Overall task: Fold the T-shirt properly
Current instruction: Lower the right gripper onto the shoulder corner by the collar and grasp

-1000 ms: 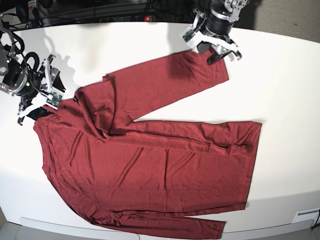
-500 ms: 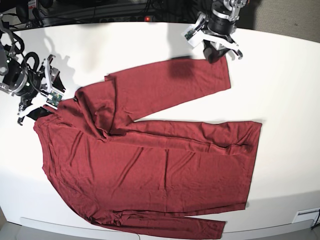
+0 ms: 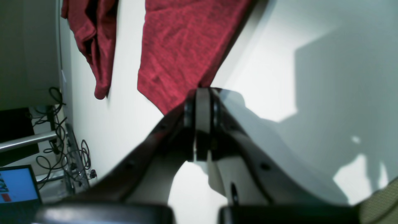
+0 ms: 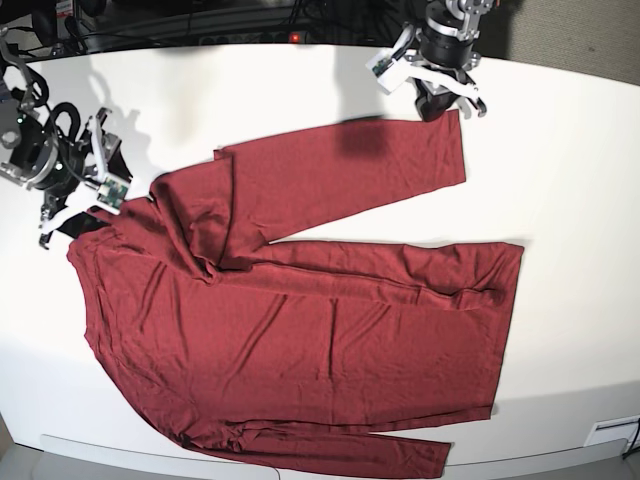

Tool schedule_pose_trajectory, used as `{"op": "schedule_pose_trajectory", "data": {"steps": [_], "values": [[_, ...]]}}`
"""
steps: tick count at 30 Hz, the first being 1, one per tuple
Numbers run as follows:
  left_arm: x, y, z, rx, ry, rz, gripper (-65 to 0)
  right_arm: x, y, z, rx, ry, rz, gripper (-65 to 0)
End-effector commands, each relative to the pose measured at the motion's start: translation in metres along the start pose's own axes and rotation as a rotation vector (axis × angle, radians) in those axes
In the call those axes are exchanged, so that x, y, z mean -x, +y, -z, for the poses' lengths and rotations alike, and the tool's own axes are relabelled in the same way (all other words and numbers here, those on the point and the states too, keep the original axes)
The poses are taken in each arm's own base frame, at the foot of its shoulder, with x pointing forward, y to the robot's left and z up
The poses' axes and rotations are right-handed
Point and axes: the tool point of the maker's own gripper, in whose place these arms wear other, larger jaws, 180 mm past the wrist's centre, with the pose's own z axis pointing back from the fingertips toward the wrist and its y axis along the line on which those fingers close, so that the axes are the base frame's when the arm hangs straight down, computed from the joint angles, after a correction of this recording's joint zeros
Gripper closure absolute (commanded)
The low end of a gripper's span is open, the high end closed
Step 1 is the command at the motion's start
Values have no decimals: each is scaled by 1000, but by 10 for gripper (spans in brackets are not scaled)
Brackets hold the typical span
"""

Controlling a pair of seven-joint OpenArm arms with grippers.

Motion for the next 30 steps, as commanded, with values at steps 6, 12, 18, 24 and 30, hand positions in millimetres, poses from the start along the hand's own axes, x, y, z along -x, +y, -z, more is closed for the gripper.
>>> {"op": "schedule_pose_trajectory", "data": {"steps": [6, 12, 18, 24, 30], "values": [[10, -8, -3, 33, 40, 11, 0, -10, 24, 10, -33, 4, -209, -388], [10, -8, -3, 33, 40, 11, 0, -17, 45, 16, -62, -18, -214, -388], [9, -7, -3, 33, 40, 11, 0, 6, 35, 27, -9, 21, -309, -388], [9, -7, -3, 33, 39, 10, 0, 6, 29, 50, 39, 3, -292, -388], [10, -7, -3, 32, 40, 9, 0, -14, 27, 67, 50, -86, -304, -388]]}}
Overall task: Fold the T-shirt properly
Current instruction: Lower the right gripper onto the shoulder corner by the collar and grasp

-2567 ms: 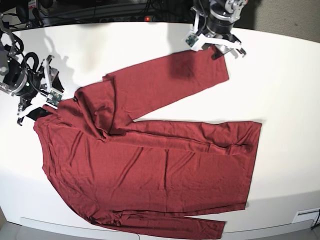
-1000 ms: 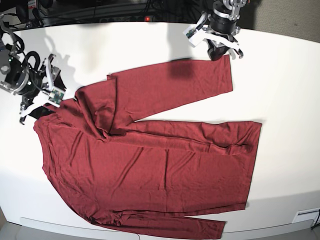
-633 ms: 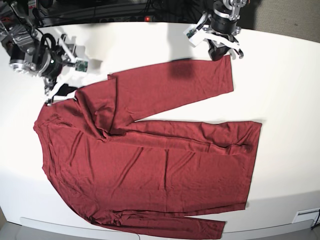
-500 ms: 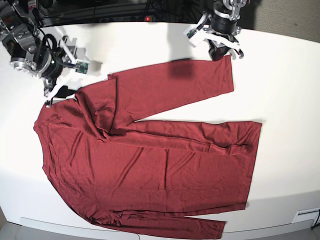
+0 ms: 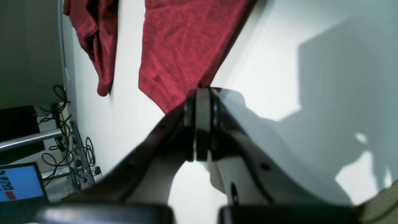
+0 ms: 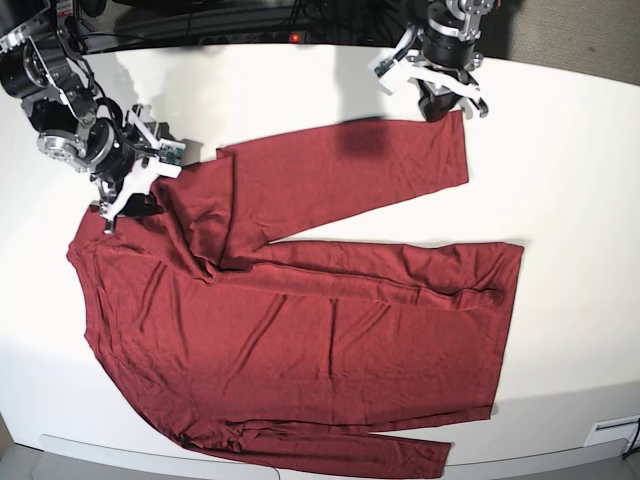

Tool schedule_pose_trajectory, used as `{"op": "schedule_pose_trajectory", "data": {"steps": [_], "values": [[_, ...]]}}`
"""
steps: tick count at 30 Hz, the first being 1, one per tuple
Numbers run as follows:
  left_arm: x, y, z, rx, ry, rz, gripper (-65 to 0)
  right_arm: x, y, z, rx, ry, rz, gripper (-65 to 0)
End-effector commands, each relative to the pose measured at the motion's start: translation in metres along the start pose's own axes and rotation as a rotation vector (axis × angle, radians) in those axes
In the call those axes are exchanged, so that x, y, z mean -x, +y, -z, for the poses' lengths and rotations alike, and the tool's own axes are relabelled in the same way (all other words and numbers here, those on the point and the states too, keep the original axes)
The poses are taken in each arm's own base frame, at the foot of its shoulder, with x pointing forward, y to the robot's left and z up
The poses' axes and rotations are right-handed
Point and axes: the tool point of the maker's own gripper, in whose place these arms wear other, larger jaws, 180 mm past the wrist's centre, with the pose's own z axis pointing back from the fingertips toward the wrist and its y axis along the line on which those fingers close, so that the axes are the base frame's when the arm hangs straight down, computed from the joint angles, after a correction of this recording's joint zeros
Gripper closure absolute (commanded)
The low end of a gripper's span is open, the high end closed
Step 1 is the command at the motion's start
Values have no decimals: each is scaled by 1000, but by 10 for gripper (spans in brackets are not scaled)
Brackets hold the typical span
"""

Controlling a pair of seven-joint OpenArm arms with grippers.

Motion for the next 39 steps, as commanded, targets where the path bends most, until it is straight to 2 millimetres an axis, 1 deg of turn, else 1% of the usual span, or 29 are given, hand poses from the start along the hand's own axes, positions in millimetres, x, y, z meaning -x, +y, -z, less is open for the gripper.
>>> {"op": "schedule_pose_trajectory", "data": {"steps": [1, 3, 5, 7, 10, 13, 17, 21, 31, 34, 36, 39], "values": [[7, -8, -3, 36, 25, 0, 0, 2, -7, -2, 2, -6, -13, -388], [7, -8, -3, 36, 25, 0, 0, 4, -5, -1, -3, 4, -34, -381], [6, -8, -3, 36, 25, 0, 0, 10, -5, 0, -1, 27, -58, -359], [7, -8, -3, 36, 25, 0, 0, 16, -5, 2, -5, 44, -62, -349], [7, -8, -3, 36, 25, 0, 0, 20, -1, 3, -15, 50, -55, -338], [7, -8, -3, 36, 25, 0, 0, 21, 0, 3, -19, 55, -54, -241], [7, -8, -3, 36, 25, 0, 0, 21, 0, 3, -19, 55, -53, -164], [7, -8, -3, 36, 25, 0, 0, 20, 1, 4, -20, 49, -43, -7], [8, -7, -3, 32, 32, 5, 0, 6, 3, 4, -36, -26, 159, 0], [7, -1, -3, -1, 29, 42, 0, 12, 6, 3, -50, 23, 249, 0], [7, 7, -3, -46, 28, 30, 0, 23, 5, 0, -51, 104, 316, 0], [7, 18, -3, -103, 31, 20, 0, 27, -5, -4, -35, 149, 356, 0]]}}
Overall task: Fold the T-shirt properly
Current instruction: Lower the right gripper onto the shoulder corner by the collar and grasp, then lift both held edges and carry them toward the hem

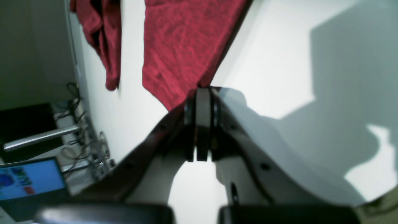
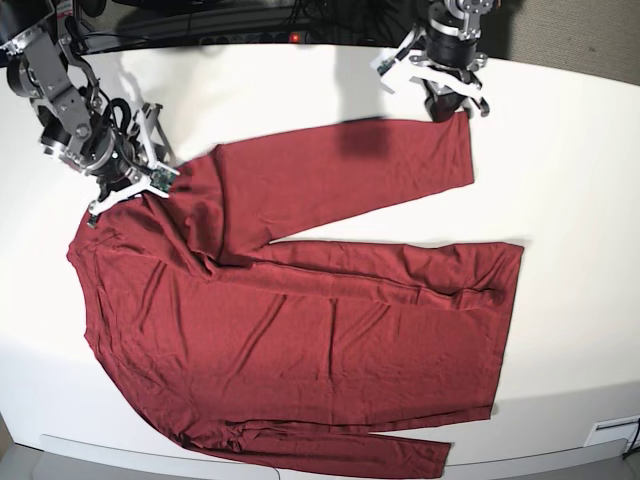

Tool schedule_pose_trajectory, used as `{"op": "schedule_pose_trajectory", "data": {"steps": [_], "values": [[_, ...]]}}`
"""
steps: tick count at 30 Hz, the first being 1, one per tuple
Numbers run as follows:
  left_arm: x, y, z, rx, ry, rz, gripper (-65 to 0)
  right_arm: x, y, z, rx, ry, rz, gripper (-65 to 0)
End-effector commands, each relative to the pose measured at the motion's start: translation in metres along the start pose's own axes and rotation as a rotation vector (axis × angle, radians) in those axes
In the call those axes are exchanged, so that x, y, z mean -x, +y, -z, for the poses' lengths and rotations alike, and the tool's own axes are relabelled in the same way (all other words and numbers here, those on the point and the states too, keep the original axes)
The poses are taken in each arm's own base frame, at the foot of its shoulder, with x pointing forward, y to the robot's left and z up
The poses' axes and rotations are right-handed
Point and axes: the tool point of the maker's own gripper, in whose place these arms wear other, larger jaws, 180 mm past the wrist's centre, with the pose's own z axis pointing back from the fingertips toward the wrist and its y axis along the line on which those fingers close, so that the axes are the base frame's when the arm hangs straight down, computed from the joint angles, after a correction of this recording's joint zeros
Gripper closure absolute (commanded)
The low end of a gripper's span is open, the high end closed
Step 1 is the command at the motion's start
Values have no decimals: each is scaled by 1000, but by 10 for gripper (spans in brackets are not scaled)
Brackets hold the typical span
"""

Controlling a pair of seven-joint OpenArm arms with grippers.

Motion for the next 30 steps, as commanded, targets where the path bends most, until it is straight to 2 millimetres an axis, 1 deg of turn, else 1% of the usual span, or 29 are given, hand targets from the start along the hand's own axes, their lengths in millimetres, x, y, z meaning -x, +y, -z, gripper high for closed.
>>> {"op": "schedule_pose_trajectory", "data": {"steps": [1, 4, 6, 7, 11, 14, 16, 22, 30], "values": [[3, 2, -2, -9, 11, -1, 0, -5, -18, -7, 40, -20, -11, 0], [0, 6, -3, -16, 6, -9, 0, -18, -24, -13, 65, -47, -9, 0], [-4, 12, -4, -35, -6, -6, 0, -26, -28, -18, 85, -65, -6, 0], [-7, 17, -5, -56, -14, 4, 0, -31, -31, -20, 95, -73, 11, 0], [-17, 50, 2, -155, -27, -28, 0, -47, -41, -29, 150, -118, 56, 0], [-24, 71, 11, -200, -44, -36, 0, -48, -47, -30, 170, -115, 75, 0], [-27, 79, 16, -212, -50, -51, 0, -51, -48, -30, 172, -122, 87, 0], [-37, 105, 25, -272, -74, -51, 0, -58, -76, -34, 264, -128, 141, 0], [-54, 156, 38, -384, -112, -60, 0, -94, -112, -41, 323, -221, 211, 0]]}}
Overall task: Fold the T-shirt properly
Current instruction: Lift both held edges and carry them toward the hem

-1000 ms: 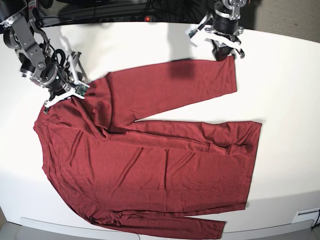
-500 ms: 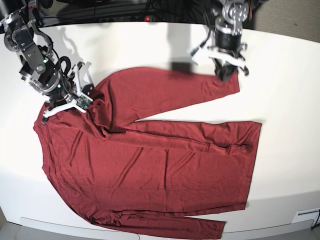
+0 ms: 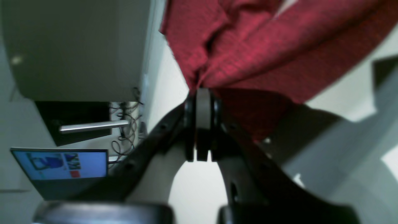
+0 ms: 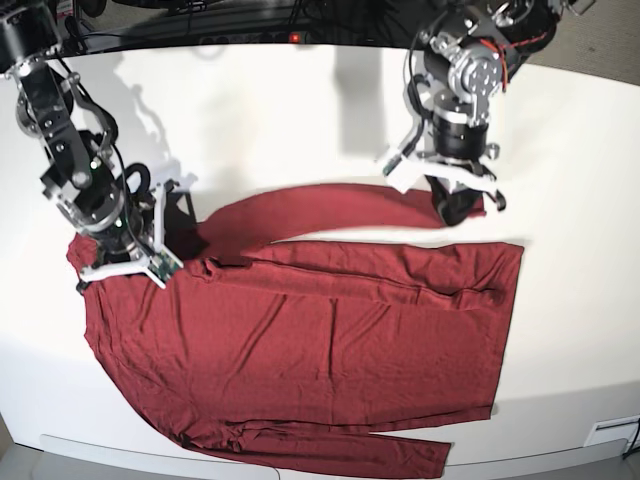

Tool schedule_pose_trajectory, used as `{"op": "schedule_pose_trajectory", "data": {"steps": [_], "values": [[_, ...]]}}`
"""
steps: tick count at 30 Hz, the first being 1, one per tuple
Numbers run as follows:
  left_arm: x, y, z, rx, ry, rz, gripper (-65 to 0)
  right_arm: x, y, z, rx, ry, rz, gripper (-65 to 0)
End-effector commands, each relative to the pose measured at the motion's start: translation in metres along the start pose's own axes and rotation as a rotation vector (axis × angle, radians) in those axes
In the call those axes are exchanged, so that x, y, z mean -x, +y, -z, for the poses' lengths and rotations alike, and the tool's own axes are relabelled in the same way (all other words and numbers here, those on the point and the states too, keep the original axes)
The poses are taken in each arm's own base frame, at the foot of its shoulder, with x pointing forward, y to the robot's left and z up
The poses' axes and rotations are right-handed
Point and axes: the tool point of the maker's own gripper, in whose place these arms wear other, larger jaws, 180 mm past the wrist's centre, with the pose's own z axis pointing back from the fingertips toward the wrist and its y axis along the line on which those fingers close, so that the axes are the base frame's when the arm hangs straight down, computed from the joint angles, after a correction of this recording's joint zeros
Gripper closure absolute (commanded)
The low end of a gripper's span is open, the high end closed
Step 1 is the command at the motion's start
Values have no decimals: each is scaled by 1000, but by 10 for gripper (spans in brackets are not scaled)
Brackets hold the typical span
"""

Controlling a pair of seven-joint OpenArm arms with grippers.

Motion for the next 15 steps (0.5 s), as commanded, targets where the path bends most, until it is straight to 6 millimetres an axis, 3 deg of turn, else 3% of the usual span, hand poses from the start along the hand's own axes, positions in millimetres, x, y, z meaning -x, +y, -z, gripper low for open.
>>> {"op": "schedule_pose_trajectory", "data": {"steps": [1, 8, 15], "values": [[-9, 20, 6, -54, -29, -18, 0, -14, -20, -2, 49, -43, 3, 0], [-27, 50, 30, -87, -68, -94, 0, -35, -34, 20, 76, -70, 86, 0], [-39, 74, 43, -125, -97, -125, 0, -56, -52, 22, 111, -114, 100, 0]]}}
